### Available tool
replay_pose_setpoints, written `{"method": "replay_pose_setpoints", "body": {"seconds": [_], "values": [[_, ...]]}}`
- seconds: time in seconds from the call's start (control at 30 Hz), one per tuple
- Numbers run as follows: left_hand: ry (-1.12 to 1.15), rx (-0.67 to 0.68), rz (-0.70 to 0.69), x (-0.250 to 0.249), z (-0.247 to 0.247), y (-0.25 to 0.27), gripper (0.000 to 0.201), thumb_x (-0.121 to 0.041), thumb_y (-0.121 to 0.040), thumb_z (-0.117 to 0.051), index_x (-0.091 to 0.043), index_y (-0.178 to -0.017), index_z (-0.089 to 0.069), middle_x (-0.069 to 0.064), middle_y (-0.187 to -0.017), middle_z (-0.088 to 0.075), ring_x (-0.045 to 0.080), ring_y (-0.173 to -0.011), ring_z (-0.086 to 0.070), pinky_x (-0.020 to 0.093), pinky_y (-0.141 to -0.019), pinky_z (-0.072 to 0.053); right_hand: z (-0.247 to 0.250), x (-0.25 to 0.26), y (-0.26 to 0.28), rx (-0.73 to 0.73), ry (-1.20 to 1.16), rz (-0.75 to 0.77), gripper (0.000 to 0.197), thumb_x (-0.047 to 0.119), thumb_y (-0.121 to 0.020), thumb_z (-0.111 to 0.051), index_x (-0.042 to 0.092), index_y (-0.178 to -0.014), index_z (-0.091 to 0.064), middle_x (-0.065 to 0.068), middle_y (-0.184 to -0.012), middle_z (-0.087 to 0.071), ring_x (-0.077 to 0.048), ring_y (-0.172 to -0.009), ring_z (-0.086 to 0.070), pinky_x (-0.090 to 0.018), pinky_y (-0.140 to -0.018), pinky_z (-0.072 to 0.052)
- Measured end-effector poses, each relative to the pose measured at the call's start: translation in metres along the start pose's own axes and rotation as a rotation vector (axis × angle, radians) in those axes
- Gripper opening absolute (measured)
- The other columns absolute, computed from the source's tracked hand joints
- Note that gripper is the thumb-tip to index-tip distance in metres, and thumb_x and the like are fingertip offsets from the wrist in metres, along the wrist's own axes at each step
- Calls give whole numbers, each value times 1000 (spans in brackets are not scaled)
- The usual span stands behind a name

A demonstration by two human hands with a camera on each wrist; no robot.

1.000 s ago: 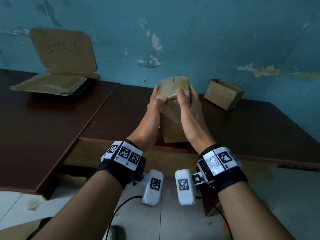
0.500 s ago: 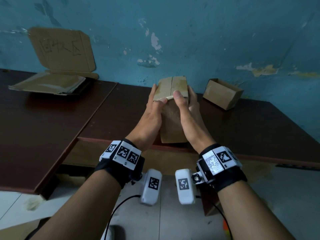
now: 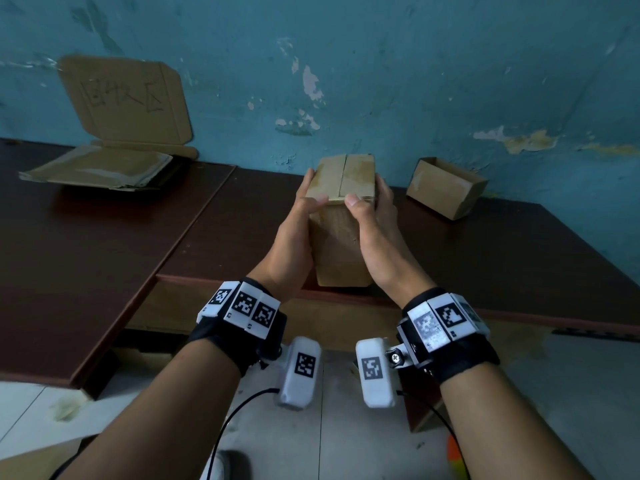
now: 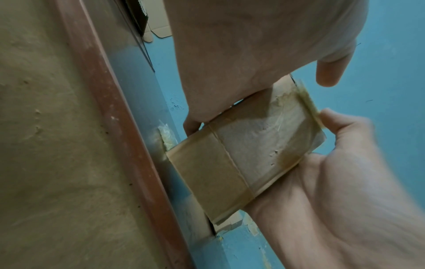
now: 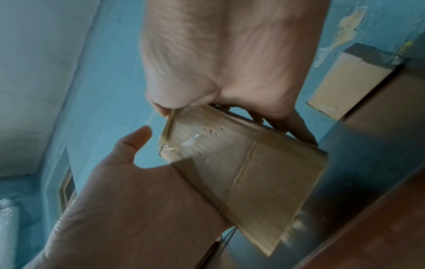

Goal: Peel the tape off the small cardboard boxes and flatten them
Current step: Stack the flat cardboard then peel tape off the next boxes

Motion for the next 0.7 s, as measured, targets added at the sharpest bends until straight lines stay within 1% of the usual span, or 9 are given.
{"method": "replay_pose_setpoints", "body": {"seconds": [0.07, 0.13, 0.2, 0.27, 0.33, 0.37, 0.53, 0.63, 0.7], "values": [[-32, 7, 16, 0, 0, -1, 75, -38, -98, -57, -18, -167, -34, 18, -154, -60, 30, -142, -60, 47, -119, -49, 1, -2, -1, 3, 15, 1, 98, 77, -87, -55, 41, -171, -21, -4, -167, -35, -18, -160, -34, -57, -128, -39], [-82, 10, 28, 2, 2, -1, 79, -46, -100, -59, -30, -170, -27, 13, -161, -54, 27, -148, -56, 52, -124, -42, 0, -4, -2, -4, 33, -1, 97, 74, -87, -55, 39, -171, -22, -5, -166, -36, -20, -159, -36, -57, -127, -40], [-116, -7, 40, 4, 4, -4, 82, -49, -99, -60, -38, -171, -23, 4, -162, -53, 18, -148, -54, 46, -124, -43, 0, -7, -3, -8, 34, 2, 96, 72, -87, -56, 40, -171, -23, -7, -166, -37, -21, -159, -37, -57, -127, -41], [-126, -22, 44, 5, 4, -5, 86, -48, -96, -59, -40, -171, -18, -6, -158, -55, 9, -145, -56, 34, -115, -47, 0, -7, -3, -12, 35, -1, 96, 71, -86, -56, 39, -171, -22, -7, -167, -35, -22, -159, -37, -57, -127, -41], [-123, -21, 47, 6, 4, -5, 88, -45, -94, -58, -40, -171, -15, -11, -152, -57, 5, -141, -58, 28, -106, -50, 1, -6, -2, -10, 39, -7, 97, 70, -85, -55, 38, -171, -22, -8, -167, -34, -22, -159, -38, -56, -127, -41], [-122, -20, 46, 6, 4, -5, 90, -45, -93, -59, -40, -171, -15, -11, -152, -57, 5, -140, -58, 27, -105, -50, 1, -6, -2, -7, 39, -6, 97, 69, -86, -54, 38, -171, -21, -8, -167, -34, -22, -159, -37, -56, -127, -41], [-131, -19, 19, 6, 6, -7, 90, -44, -90, -64, -42, -169, -20, -8, -151, -59, 7, -139, -60, 29, -108, -50, 2, -4, -2, 28, 34, -20, 95, 67, -86, -57, 43, -171, -21, -5, -168, -36, -22, -160, -36, -57, -127, -41], [-159, -14, 12, 8, 7, -7, 102, -52, -82, -67, -44, -170, -18, -6, -158, -54, 10, -143, -57, 40, -118, -47, 4, 2, 1, 41, 1, -41, 103, 66, -79, -59, 42, -171, -21, -5, -167, -35, -21, -159, -36, -56, -129, -38], [-205, -13, 16, 10, 10, -8, 100, -55, -84, -66, -48, -170, -16, -7, -162, -49, 11, -147, -53, 45, -123, -43, 6, 6, 4, 66, -19, -44, 107, 66, -77, -59, 38, -172, -21, -5, -167, -34, -20, -159, -36, -56, -130, -37]]}}
Point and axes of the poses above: each hand's wrist, its own y-axis away from the middle knuckle, its own z-axis out of the back of the hand, x = y × z, the point moved 2 cm from there along -y, towards the middle knuckle
